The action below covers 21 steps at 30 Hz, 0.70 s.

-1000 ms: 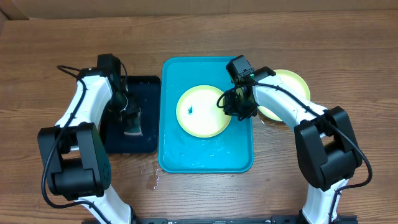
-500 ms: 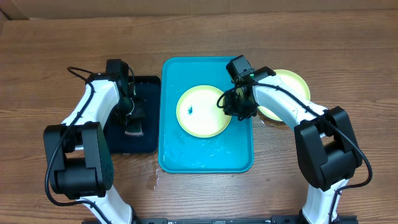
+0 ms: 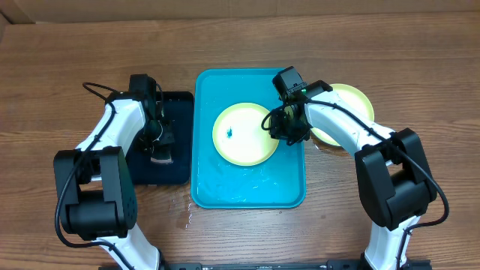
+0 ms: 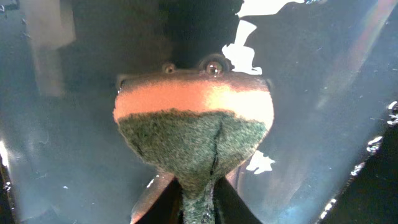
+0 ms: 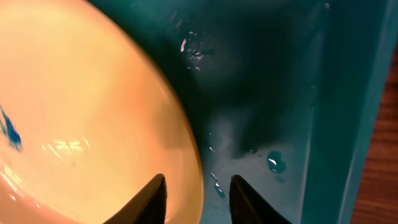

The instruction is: Clean dirty plates on tray and stack at the side

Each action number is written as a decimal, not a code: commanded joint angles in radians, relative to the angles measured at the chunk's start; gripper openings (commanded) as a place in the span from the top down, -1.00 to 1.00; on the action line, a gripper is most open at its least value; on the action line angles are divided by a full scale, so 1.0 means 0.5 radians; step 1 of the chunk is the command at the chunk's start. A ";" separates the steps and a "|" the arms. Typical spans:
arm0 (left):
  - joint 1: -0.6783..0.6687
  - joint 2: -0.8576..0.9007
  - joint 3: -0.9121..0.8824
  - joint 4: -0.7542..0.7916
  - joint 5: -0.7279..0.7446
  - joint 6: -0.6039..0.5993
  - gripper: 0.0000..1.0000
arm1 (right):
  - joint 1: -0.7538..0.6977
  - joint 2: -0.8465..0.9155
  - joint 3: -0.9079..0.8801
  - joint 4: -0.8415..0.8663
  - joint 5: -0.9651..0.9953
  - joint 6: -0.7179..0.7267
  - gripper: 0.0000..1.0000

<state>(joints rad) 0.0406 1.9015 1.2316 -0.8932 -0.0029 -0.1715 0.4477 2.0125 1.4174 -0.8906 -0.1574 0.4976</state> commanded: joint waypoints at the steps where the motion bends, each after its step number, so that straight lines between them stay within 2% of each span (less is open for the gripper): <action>1: -0.017 0.015 -0.036 0.007 -0.031 0.044 0.78 | 0.018 -0.079 -0.008 0.012 -0.003 0.002 0.49; 5: -0.014 0.009 -0.012 -0.004 -0.034 0.075 0.92 | 0.031 -0.079 -0.008 0.011 -0.003 0.010 0.56; 10: 0.000 -0.070 0.043 -0.036 -0.062 0.075 0.92 | 0.091 -0.079 -0.008 0.005 -0.002 0.069 0.56; 15: -0.001 -0.297 0.053 -0.021 -0.063 0.076 0.91 | 0.163 -0.079 -0.008 -0.005 0.075 0.141 0.57; 17: -0.004 -0.415 0.053 -0.012 -0.089 0.084 0.91 | 0.195 -0.079 -0.009 -0.017 0.158 0.188 0.68; 21: -0.005 -0.610 0.053 -0.014 -0.135 0.092 0.92 | 0.249 -0.079 -0.009 -0.026 0.230 0.212 0.77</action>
<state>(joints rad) 0.0406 1.6867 1.2331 -0.9012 -0.0414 -0.1520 0.5533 2.0125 1.4174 -0.9051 -0.0948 0.5758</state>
